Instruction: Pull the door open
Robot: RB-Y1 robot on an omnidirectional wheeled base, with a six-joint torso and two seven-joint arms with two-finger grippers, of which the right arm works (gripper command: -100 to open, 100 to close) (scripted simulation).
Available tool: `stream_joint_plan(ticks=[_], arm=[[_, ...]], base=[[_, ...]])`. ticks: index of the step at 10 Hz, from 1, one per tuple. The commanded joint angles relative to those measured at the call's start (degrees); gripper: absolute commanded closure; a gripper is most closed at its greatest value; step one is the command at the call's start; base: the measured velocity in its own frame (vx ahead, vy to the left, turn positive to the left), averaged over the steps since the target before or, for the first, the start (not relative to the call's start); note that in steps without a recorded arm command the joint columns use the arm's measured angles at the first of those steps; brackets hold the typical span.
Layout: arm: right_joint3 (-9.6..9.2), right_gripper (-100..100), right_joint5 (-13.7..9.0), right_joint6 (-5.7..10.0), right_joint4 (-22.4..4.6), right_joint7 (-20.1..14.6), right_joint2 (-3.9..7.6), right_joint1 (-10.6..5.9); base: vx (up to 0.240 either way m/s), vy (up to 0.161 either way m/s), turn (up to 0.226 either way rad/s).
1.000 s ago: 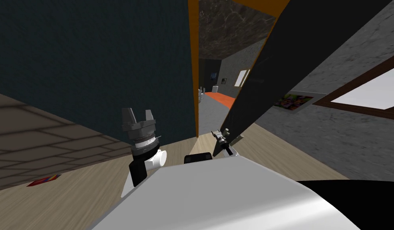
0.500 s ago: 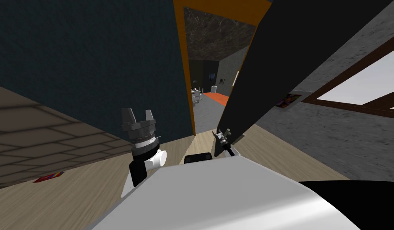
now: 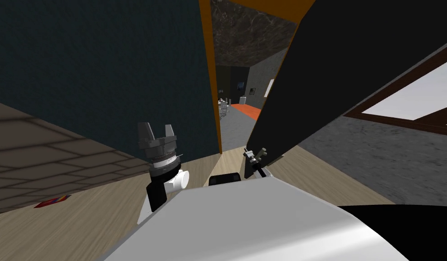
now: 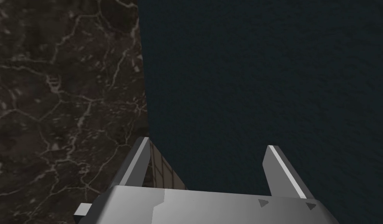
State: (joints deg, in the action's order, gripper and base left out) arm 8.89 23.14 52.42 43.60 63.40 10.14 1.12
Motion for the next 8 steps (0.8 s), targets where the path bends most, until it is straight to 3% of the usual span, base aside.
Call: stream_joint_plan(ticks=[1,2,8], arm=[[0.00,100,0.0,0.00,0.0,0.0,0.01,0.01],[-0.59,-100,0.3,0.46,-0.4,-0.3,0.25,-0.30],[-3.13,-100,1.5,2.48,-2.1,-1.4,1.34,-1.58]], base=[[0.000,0.000,0.000],[-0.094,-0.093,0.130],[-0.161,-0.206,0.134]])
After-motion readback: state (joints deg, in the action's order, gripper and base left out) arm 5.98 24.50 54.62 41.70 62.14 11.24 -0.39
